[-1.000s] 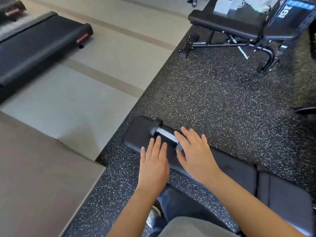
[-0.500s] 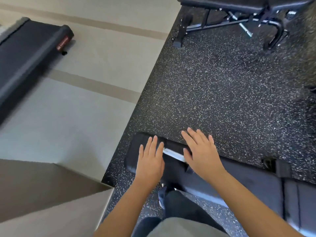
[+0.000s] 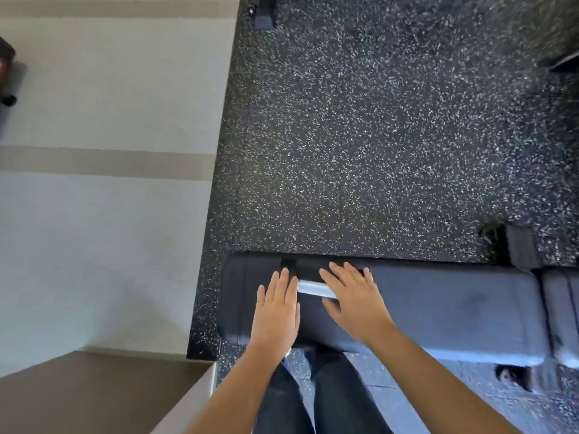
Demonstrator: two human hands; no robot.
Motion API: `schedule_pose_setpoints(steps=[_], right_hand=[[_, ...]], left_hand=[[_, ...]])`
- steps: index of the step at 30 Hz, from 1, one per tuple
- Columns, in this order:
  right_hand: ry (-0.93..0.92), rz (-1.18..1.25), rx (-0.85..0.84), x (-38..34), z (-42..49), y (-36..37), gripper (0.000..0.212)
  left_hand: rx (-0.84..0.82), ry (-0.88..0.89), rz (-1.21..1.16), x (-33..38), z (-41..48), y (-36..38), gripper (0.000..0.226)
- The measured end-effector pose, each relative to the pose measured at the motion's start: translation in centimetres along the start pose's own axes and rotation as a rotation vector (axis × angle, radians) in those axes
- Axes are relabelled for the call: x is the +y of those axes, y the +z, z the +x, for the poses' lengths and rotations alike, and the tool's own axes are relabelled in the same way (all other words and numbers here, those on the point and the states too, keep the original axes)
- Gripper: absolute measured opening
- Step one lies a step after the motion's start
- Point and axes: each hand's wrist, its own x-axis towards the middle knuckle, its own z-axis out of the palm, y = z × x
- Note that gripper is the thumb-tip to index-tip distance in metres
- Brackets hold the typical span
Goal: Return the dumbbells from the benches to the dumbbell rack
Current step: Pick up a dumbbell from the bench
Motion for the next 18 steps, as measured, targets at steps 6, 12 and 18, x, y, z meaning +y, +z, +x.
schedule_pose_setpoints(steps=[6,12,18], right_hand=[[0.1,0.088,-0.183,0.3,2.3,7.0,0.058],[0.156,0.119,-0.269,0.8,4.7,12.4,0.057],[0.14,0.16,-0.257,1.6,6.4,15.7,0.057]], left_hand=[[-0.05,0.121,0.048,-2.7,2.2,5.3,0.067],[-0.044,0.141,0.062,-5.1,3.0,9.8,0.071],[0.012,0.167,0.049,-5.8,3.6,11.2,0.07]])
